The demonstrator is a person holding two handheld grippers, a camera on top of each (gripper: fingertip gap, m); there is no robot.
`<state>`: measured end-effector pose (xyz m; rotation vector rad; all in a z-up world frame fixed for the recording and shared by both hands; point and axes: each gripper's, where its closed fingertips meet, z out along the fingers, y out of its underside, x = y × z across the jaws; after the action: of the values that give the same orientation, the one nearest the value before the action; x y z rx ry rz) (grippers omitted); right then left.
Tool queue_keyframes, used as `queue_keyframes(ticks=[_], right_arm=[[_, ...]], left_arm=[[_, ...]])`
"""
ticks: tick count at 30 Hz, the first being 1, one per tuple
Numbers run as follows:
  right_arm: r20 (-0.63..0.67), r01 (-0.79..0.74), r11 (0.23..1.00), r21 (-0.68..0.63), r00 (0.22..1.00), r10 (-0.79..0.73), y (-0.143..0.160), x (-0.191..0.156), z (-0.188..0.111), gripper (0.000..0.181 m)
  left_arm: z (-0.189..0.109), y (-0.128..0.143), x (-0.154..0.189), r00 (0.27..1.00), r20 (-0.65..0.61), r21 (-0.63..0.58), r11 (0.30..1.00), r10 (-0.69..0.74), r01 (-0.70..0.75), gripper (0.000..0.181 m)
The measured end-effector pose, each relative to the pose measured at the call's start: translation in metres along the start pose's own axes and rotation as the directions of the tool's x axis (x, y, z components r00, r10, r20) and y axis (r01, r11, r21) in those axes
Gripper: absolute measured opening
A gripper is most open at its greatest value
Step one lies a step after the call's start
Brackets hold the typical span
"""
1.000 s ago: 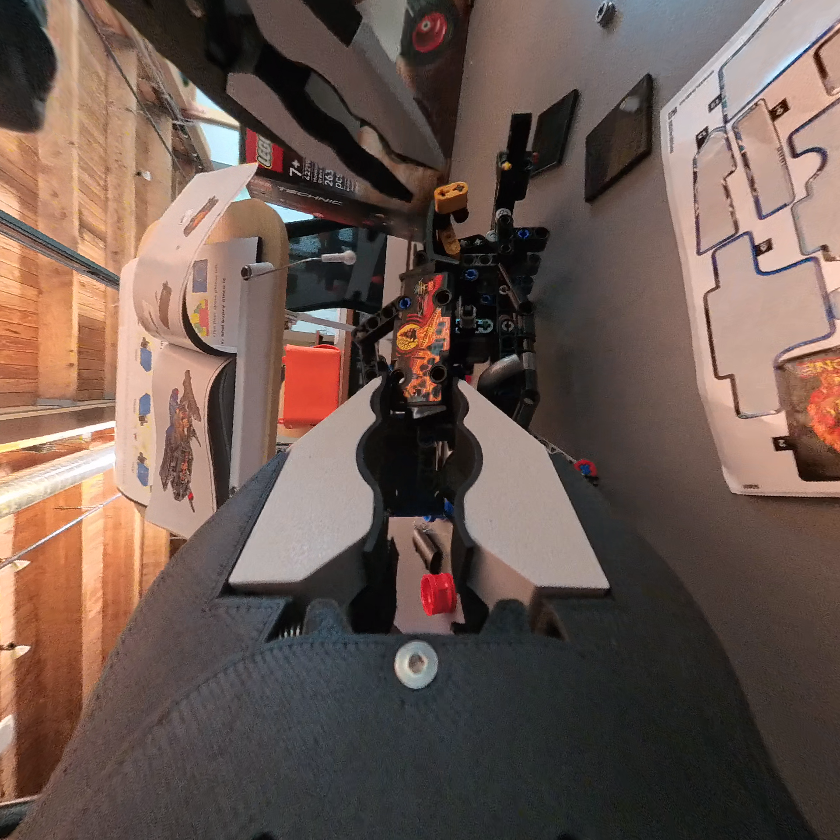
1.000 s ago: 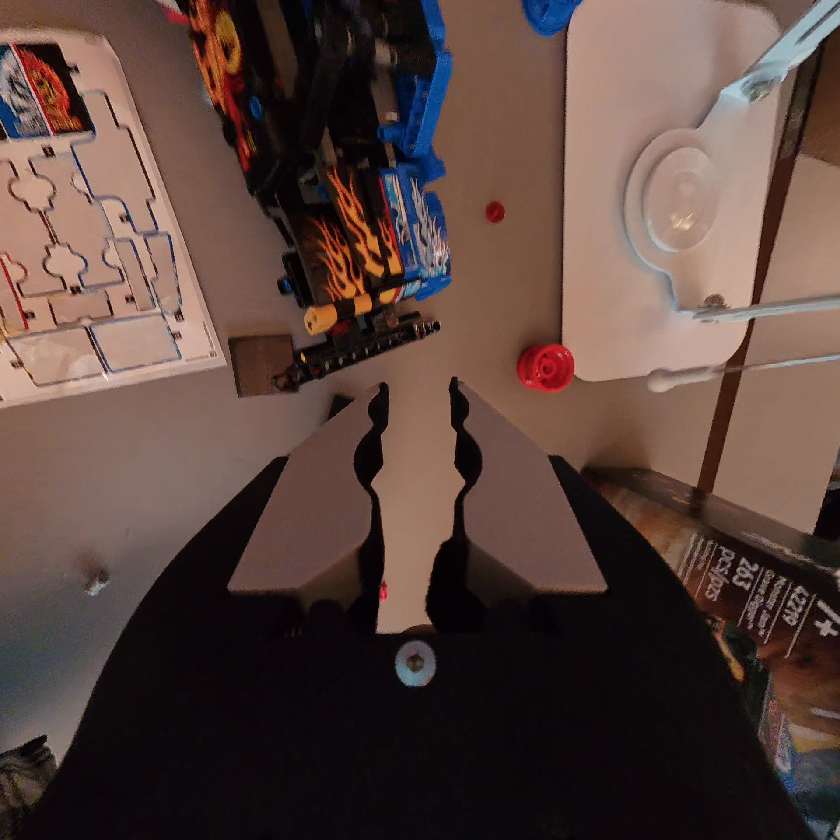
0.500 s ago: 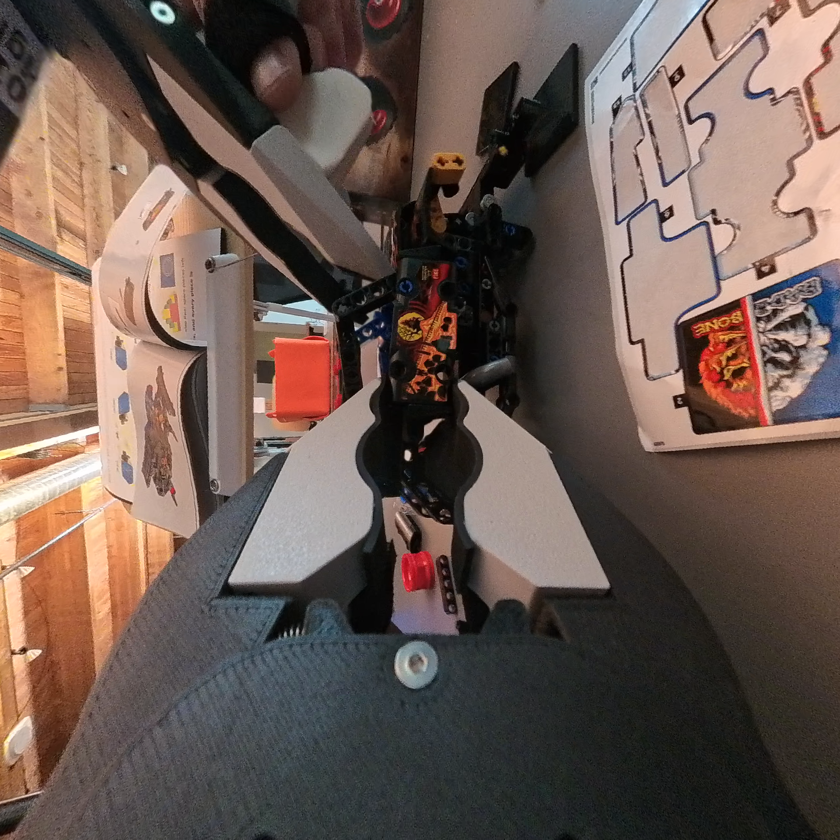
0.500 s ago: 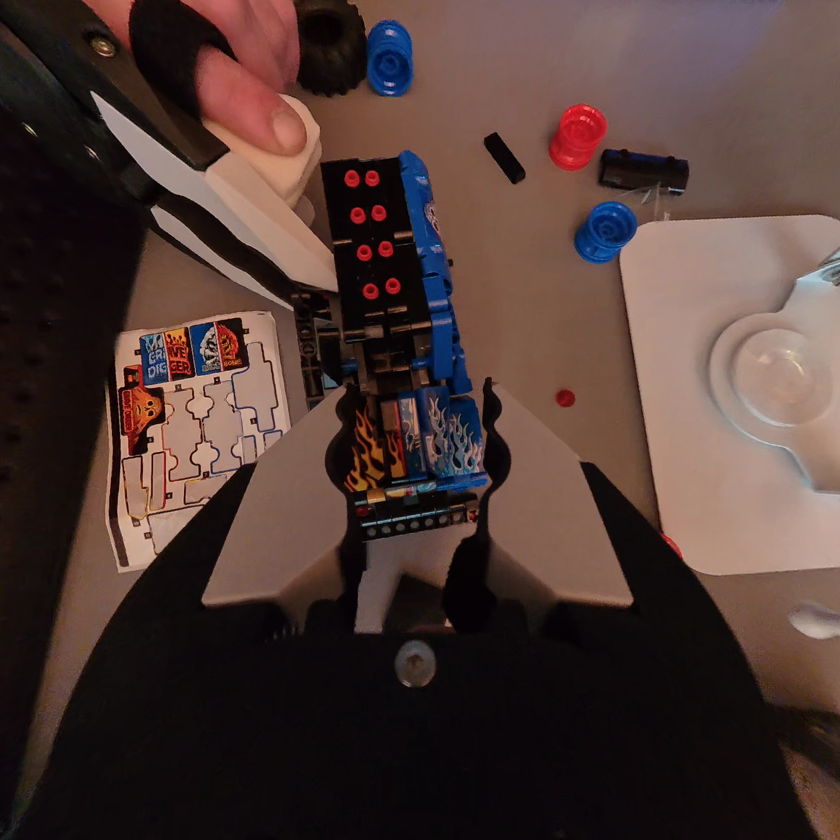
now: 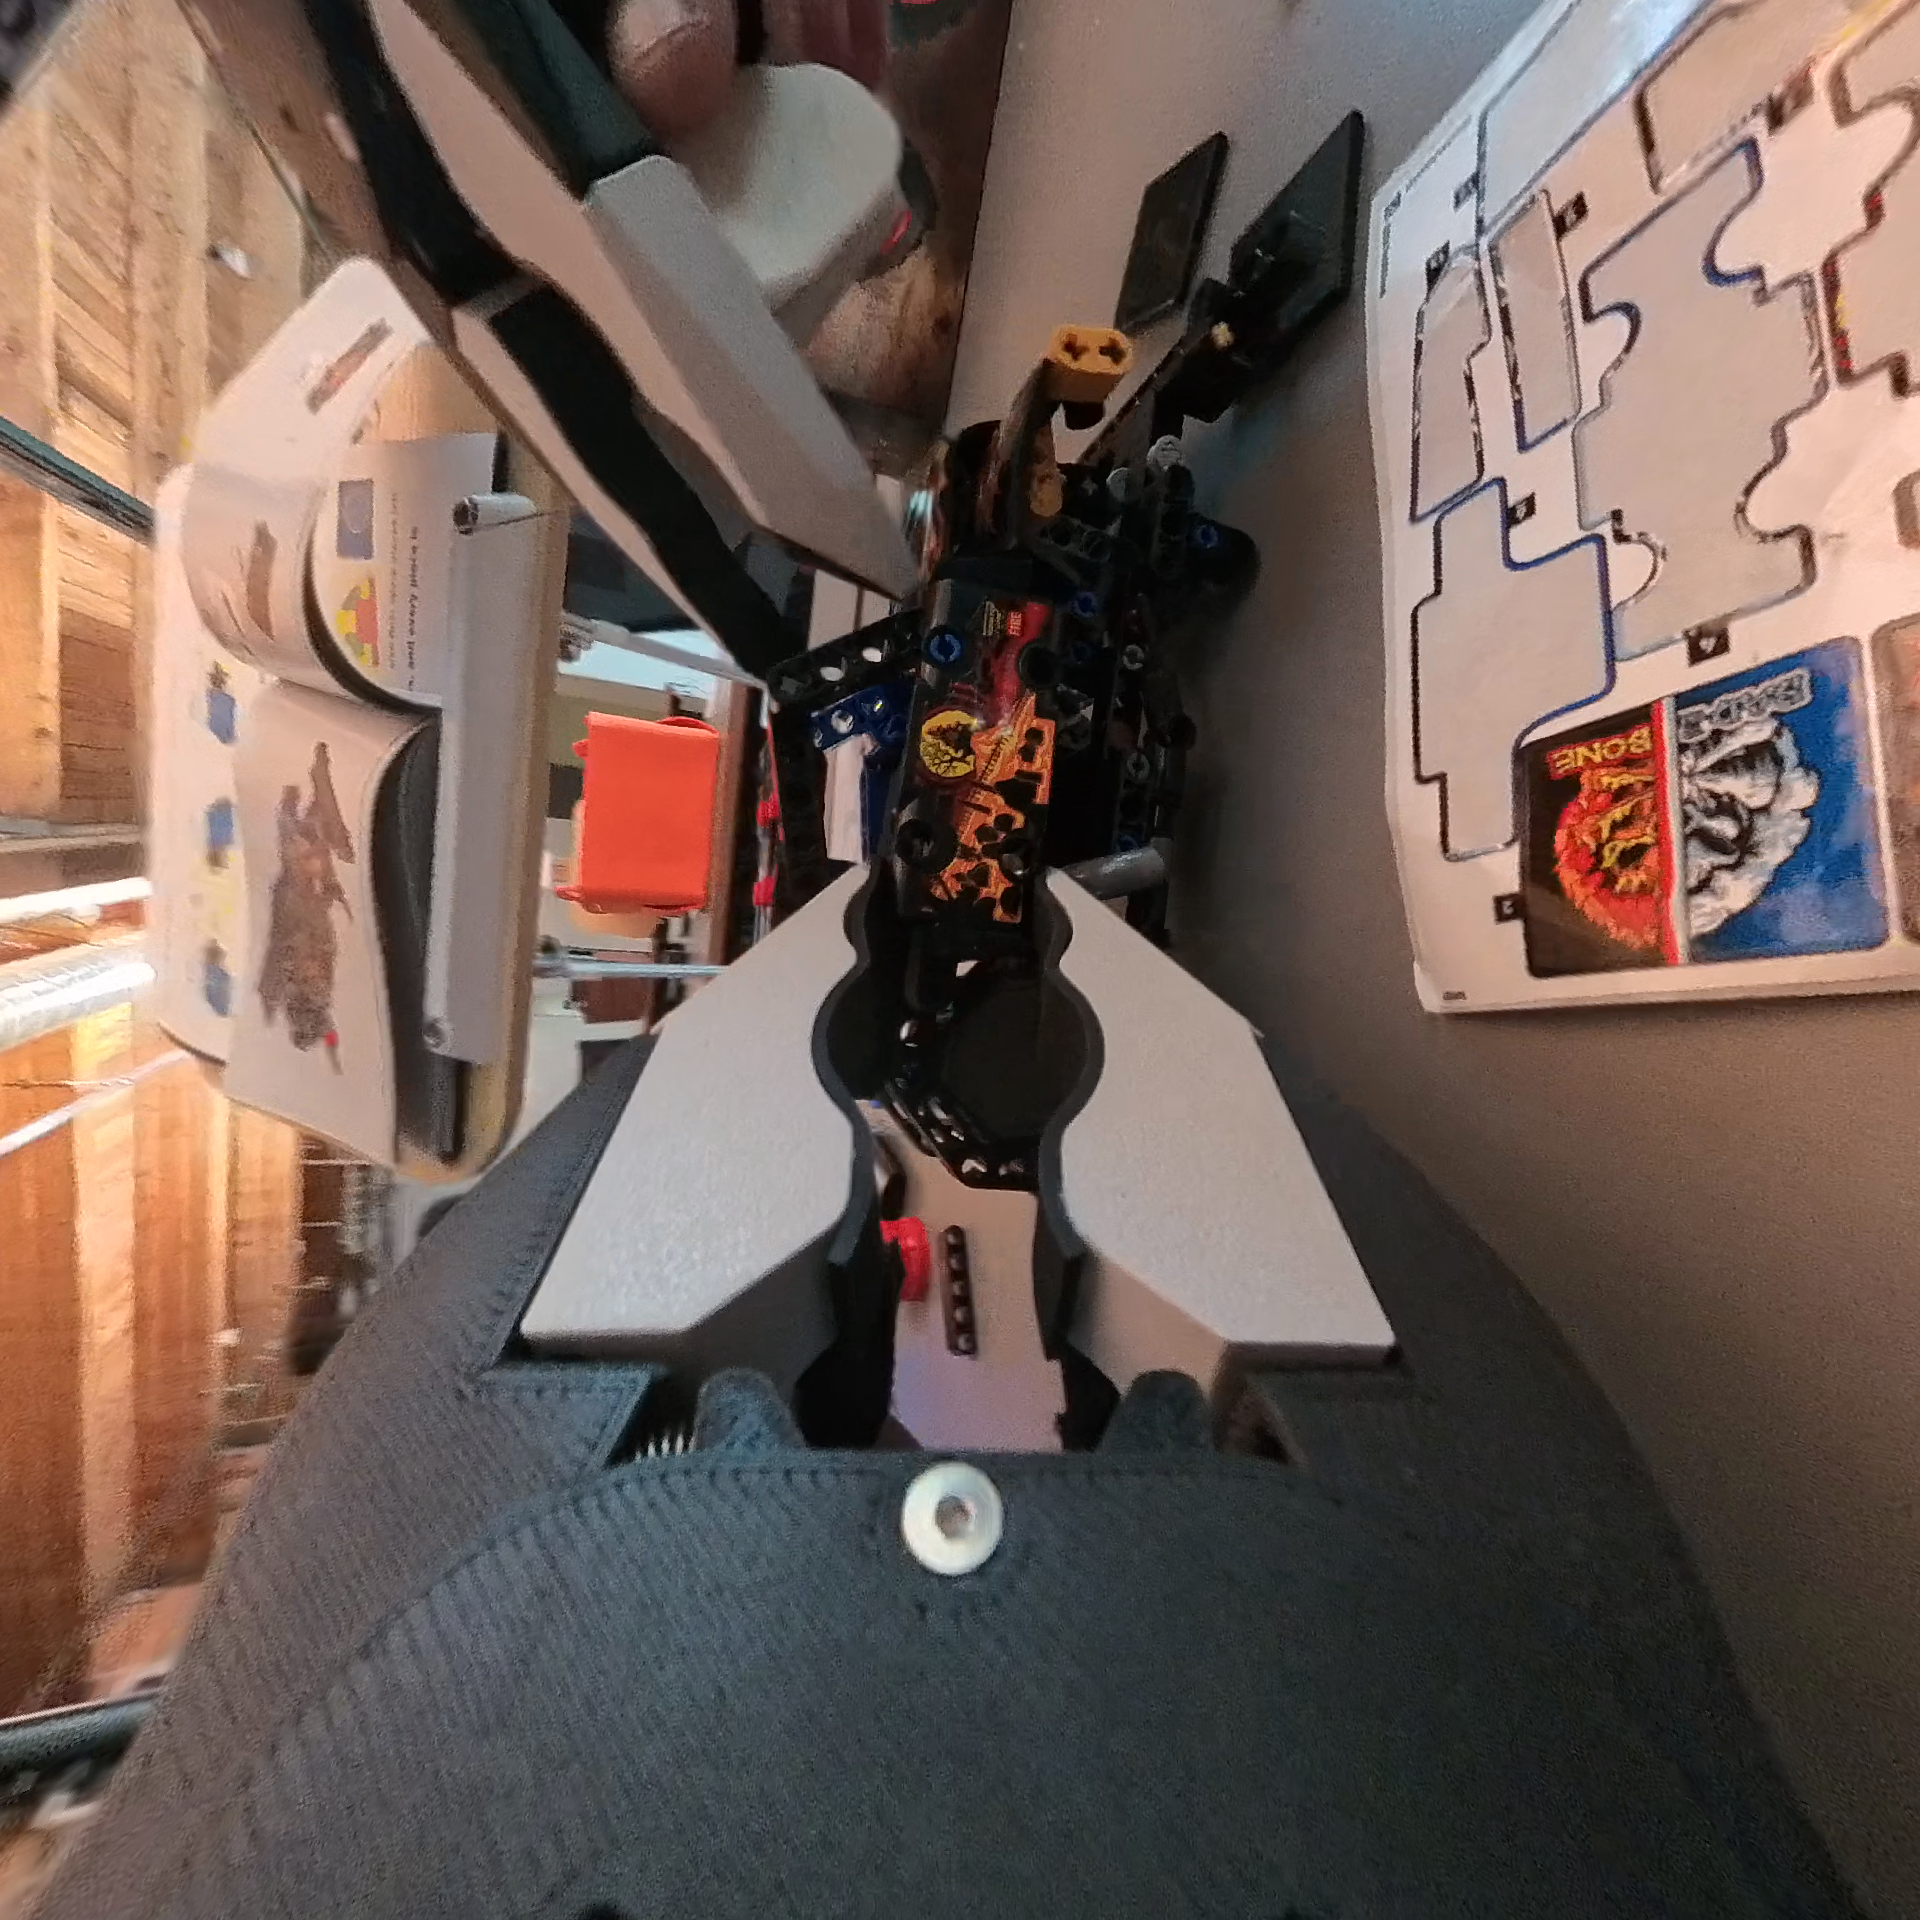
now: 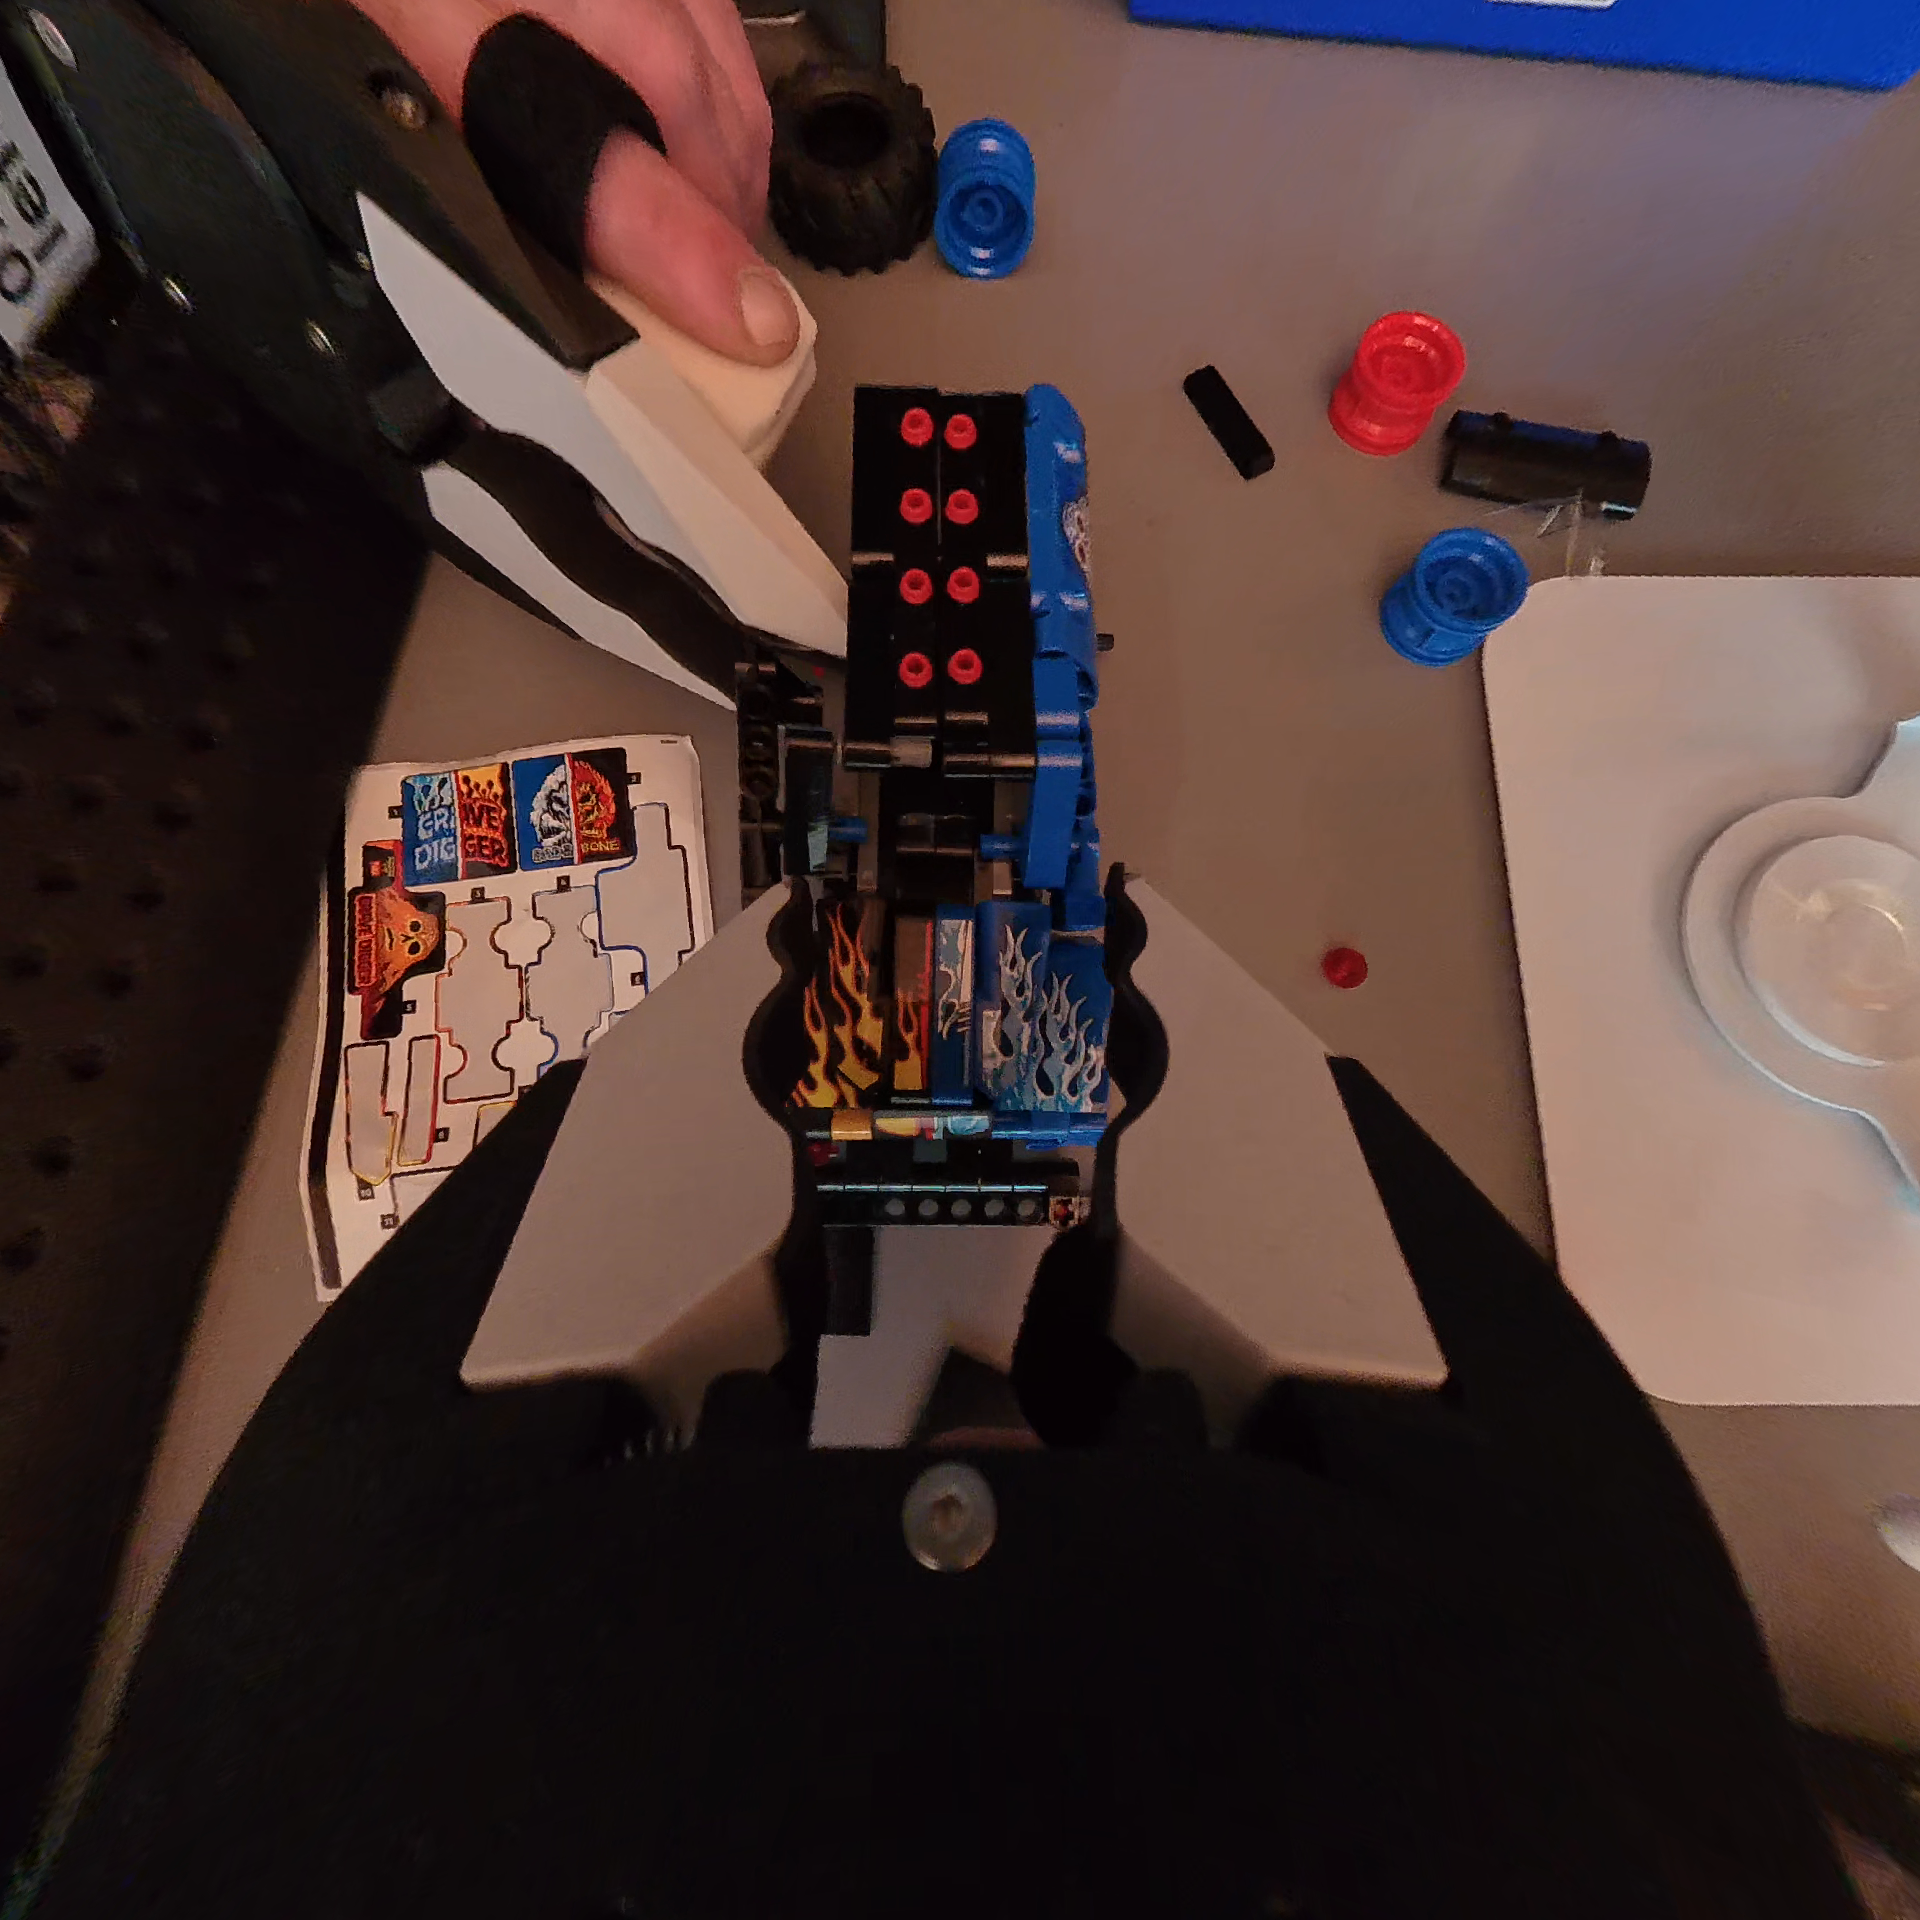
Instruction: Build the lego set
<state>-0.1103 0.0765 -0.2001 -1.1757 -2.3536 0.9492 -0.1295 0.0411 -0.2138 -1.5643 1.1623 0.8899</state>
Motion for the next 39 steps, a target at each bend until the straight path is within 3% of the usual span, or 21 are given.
queue_keyframes(ticks=[8,10,12,16,23,39], right_arm=[[-0.003,-0.027,1.0,0.006,1.0,0.027,0.002,0.004,0.008,0.053],[-0.005,-0.034,0.999,0.012,0.999,0.034,0.001,0.005,0.008,0.053],[-0.011,-0.039,0.999,0.013,0.999,0.039,0.001,0.007,0.009,0.053],[-0.02,-0.043,0.999,0.017,0.999,0.044,0.0,0.009,0.009,0.053],[-0.031,-0.057,0.998,0.025,0.998,0.058,-0.002,0.012,0.01,0.053],[-0.038,-0.09,0.996,0.007,0.995,0.09,-0.005,0.012,0.014,0.055]], left_arm=[[-0.009,0.005,-0.005,0.984,-0.039,0.036,0.984,-0.173,0.175,0.047],[-0.01,0.007,-0.01,0.977,-0.036,0.043,0.976,-0.21,0.211,0.044],[-0.008,0.012,-0.014,0.97,-0.013,0.026,0.97,-0.242,0.243,0.066],[-0.007,0.022,-0.022,0.943,-0.008,0.022,0.943,-0.332,0.332,0.074],[0.001,0.034,-0.019,0.914,-0.034,-0.02,0.914,-0.405,0.404,0.068],[0.004,0.036,-0.018,0.923,-0.02,-0.036,0.923,-0.385,0.384,0.072]])
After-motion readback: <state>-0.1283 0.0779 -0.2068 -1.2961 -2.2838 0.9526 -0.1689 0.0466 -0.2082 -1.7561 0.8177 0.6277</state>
